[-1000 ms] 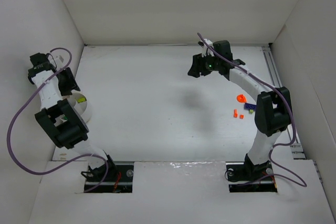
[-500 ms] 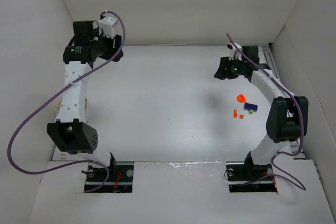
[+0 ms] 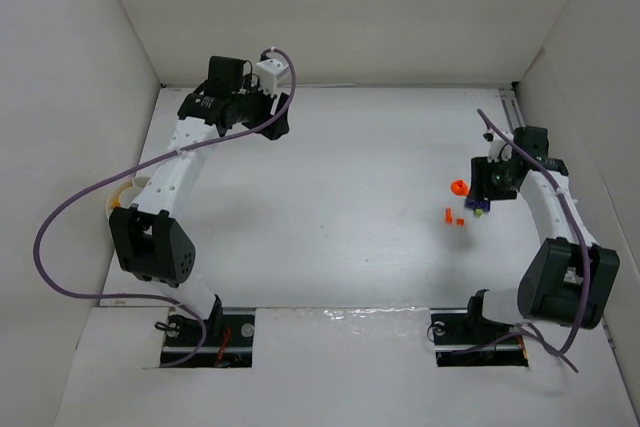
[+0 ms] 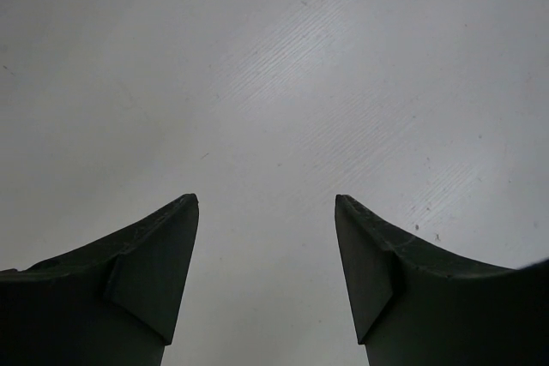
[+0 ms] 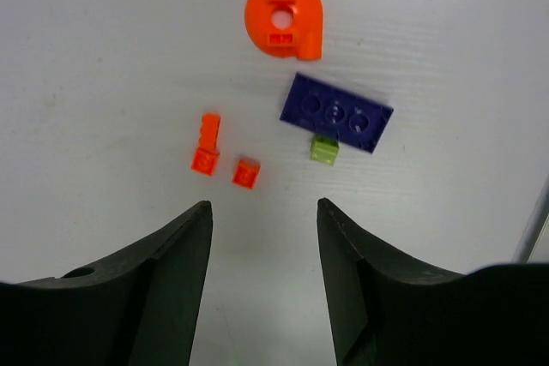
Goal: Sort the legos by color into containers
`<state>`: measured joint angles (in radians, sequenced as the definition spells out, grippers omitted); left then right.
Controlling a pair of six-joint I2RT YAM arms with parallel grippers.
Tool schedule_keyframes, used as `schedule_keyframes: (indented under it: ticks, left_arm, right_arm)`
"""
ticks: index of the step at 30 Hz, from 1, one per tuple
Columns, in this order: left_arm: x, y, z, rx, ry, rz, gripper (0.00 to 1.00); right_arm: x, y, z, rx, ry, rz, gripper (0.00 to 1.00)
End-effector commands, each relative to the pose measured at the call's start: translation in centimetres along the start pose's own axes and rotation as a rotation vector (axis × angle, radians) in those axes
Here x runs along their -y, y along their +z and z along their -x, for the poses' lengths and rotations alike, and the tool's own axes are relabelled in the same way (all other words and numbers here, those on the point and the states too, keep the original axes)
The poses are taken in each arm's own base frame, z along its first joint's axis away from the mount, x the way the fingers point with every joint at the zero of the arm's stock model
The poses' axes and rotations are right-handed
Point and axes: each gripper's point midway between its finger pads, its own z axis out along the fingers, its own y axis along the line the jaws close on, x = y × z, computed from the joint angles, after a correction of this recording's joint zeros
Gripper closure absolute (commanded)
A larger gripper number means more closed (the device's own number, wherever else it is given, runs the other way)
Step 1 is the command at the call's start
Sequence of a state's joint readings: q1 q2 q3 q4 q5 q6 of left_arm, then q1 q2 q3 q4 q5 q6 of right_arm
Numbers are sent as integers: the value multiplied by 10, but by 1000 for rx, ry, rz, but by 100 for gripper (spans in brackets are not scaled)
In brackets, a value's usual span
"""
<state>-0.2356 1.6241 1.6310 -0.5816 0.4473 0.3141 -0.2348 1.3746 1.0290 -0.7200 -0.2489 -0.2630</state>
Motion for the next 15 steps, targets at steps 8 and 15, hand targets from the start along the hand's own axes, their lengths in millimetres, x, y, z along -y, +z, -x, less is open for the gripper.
schedule_keyframes:
  ticks: [8, 15]
  left_arm:
    - [-5, 2, 21, 97, -49, 48, 38]
    - [-14, 10, 33, 122, -99, 79, 41]
  right_arm:
    - [13, -13, -59, -137, 114, -174, 46]
    - [15, 11, -52, -143, 162, -215, 49]
